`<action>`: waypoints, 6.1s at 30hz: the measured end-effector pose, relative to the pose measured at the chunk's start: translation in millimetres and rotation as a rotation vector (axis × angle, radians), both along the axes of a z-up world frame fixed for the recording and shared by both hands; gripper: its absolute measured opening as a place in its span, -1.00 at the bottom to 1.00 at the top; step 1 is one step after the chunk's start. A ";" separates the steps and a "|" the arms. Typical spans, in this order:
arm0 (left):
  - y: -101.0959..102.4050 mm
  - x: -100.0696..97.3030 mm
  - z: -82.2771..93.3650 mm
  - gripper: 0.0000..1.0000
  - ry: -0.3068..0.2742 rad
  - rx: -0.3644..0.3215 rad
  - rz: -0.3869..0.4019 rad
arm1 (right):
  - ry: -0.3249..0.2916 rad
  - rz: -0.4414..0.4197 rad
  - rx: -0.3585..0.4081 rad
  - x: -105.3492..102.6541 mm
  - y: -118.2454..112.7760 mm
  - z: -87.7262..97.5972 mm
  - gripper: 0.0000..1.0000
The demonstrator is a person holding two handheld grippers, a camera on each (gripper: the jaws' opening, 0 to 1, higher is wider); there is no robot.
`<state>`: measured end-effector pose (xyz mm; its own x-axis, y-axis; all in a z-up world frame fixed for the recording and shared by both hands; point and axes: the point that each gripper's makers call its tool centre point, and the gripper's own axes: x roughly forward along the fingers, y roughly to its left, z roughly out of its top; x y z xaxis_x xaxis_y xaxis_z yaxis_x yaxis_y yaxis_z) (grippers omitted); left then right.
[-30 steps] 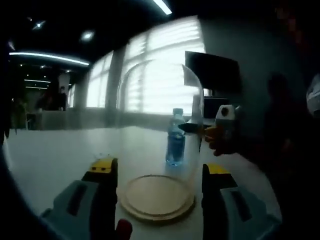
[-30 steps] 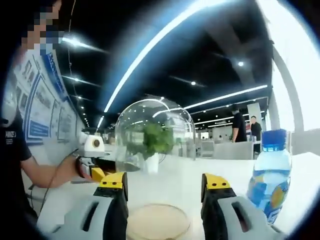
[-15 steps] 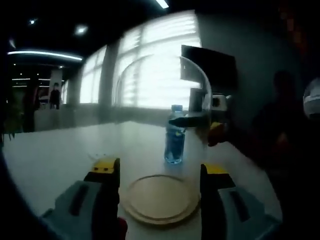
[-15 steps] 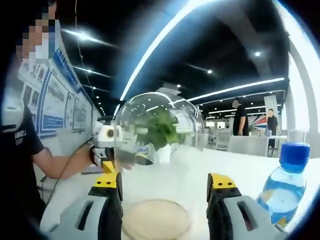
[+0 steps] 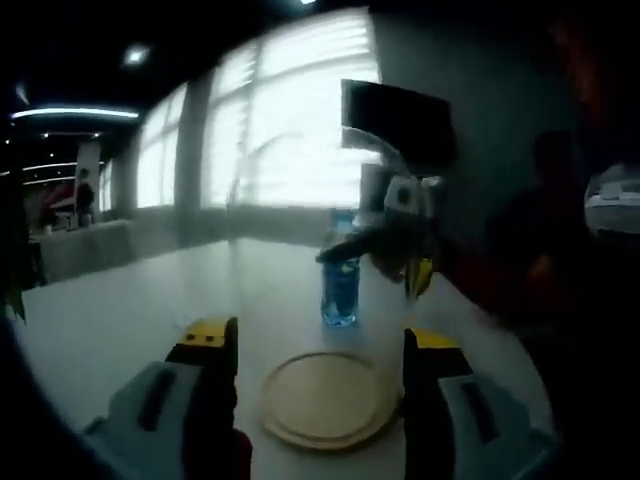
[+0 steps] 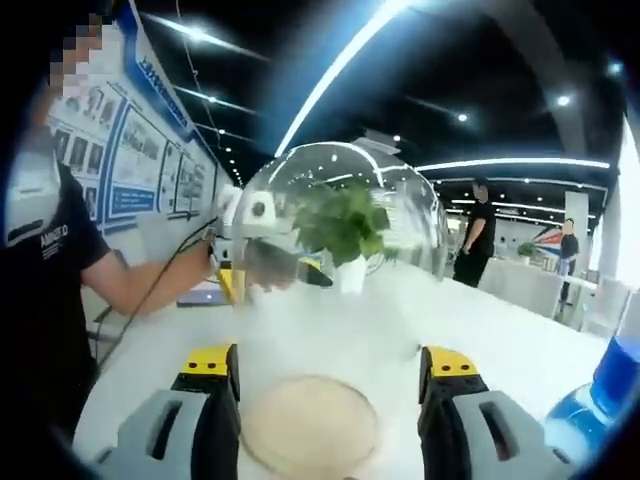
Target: Open the cover put in the Mizone put the cover back on
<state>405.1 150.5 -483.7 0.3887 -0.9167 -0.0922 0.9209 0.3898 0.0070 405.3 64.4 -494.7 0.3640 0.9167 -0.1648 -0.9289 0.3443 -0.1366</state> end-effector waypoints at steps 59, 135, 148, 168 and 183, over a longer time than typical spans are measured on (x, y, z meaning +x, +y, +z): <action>-30.0 15.2 1.9 0.46 0.005 -0.122 -0.105 | 0.080 0.119 0.203 11.6 25.4 6.5 0.70; -37.5 4.8 24.3 0.52 0.006 -0.095 -0.050 | 0.061 0.133 0.226 2.4 26.9 24.0 0.73; -43.5 -11.3 40.6 0.52 0.023 -0.098 -0.049 | 0.049 0.137 0.223 -12.8 22.4 44.7 0.73; -33.3 -47.5 30.8 0.53 0.039 -0.082 -0.020 | 0.096 0.164 0.230 -48.1 32.9 31.4 0.74; -37.2 -84.0 21.5 0.51 0.003 -0.033 -0.032 | 0.053 0.157 0.173 -86.5 30.8 25.7 0.75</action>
<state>321.0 113.4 -462.2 0.3591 -0.9312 -0.0627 0.9328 0.3603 -0.0081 318.8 95.2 -469.0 0.2095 0.9777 -0.0149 -0.9772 0.2088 -0.0378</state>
